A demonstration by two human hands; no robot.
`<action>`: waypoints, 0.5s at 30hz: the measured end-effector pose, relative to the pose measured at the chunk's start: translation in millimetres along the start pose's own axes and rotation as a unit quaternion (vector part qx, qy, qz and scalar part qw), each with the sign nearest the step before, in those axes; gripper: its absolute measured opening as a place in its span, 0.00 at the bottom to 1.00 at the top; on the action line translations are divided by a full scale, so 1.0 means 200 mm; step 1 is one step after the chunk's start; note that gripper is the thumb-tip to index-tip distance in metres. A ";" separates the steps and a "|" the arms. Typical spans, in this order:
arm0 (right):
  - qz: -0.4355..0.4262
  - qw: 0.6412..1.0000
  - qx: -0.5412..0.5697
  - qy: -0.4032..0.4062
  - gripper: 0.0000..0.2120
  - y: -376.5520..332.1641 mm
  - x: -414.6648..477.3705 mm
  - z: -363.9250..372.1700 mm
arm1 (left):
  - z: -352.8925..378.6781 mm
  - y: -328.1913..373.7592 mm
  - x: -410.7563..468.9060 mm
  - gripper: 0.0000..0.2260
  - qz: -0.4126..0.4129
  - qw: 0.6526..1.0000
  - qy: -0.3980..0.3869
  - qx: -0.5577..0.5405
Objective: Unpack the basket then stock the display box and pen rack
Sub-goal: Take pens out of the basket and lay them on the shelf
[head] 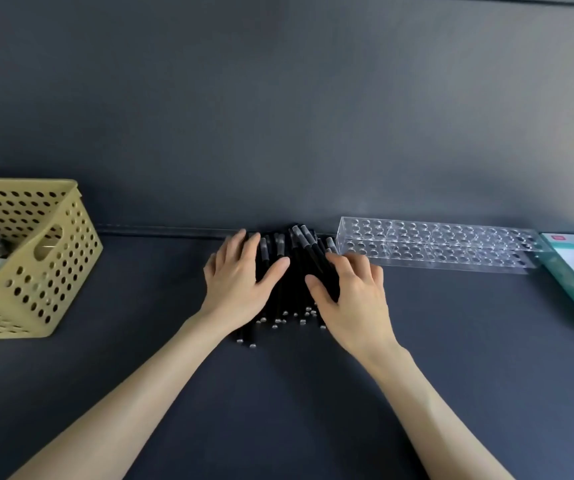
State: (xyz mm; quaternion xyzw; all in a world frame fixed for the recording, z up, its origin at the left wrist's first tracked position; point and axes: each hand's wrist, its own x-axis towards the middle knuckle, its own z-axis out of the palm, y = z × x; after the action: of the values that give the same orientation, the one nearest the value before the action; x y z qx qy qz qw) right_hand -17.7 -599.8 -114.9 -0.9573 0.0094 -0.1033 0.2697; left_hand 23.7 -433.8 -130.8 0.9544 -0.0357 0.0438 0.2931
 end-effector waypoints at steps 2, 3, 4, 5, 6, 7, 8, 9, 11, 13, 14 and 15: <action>-0.012 1.000 0.014 -0.023 0.26 0.00 -0.01 0.02 | 0.02 0.00 -0.03 0.32 0.000 0.999 -0.041 -0.003; -0.020 0.999 0.013 -0.029 0.27 -0.01 -0.02 0.02 | 0.03 0.01 -0.04 0.31 0.004 0.999 -0.050 -0.009; -0.026 0.999 0.009 -0.033 0.27 -0.01 -0.02 0.03 | 0.04 0.02 -0.03 0.30 0.008 0.999 -0.051 -0.014; -0.030 0.999 0.005 -0.034 0.26 -0.01 -0.02 0.03 | 0.04 0.03 -0.03 0.30 0.011 0.999 -0.048 -0.019; -0.031 0.999 0.004 -0.034 0.26 -0.01 -0.02 0.03 | 0.04 0.04 -0.03 0.29 0.013 0.999 -0.042 -0.025; -0.031 0.999 0.004 -0.033 0.26 -0.01 -0.02 0.03 | 0.04 0.04 -0.03 0.28 0.014 0.999 -0.035 -0.032; -0.032 0.999 0.003 -0.031 0.25 -0.01 -0.02 0.03 | 0.03 0.04 -0.04 0.27 0.015 0.999 -0.025 -0.037; -0.033 0.999 -0.002 -0.028 0.24 -0.01 -0.01 0.02 | 0.01 0.04 -0.04 0.26 0.020 0.999 -0.011 -0.040; -0.041 0.999 -0.004 -0.015 0.22 -0.03 -0.01 0.00 | -0.04 0.05 -0.06 0.22 0.035 0.998 0.025 -0.046; -0.050 0.999 0.008 0.000 0.19 -0.05 0.00 -0.03 | -0.10 0.05 -0.10 0.17 0.057 0.995 0.068 -0.038; -0.054 0.998 0.014 0.005 0.17 -0.06 0.00 -0.04 | -0.14 0.05 -0.12 0.15 0.069 0.993 0.089 -0.031; -0.060 0.998 0.020 0.008 0.15 -0.08 0.01 -0.06 | -0.19 0.05 -0.14 0.13 0.078 0.991 0.106 -0.029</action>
State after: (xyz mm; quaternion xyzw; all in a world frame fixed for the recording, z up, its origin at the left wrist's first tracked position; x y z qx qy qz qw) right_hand -19.4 -592.3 -96.3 -0.9497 -0.0479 -0.1271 0.2822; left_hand -8.3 -419.7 -97.6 0.9298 -0.0800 0.1669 0.3183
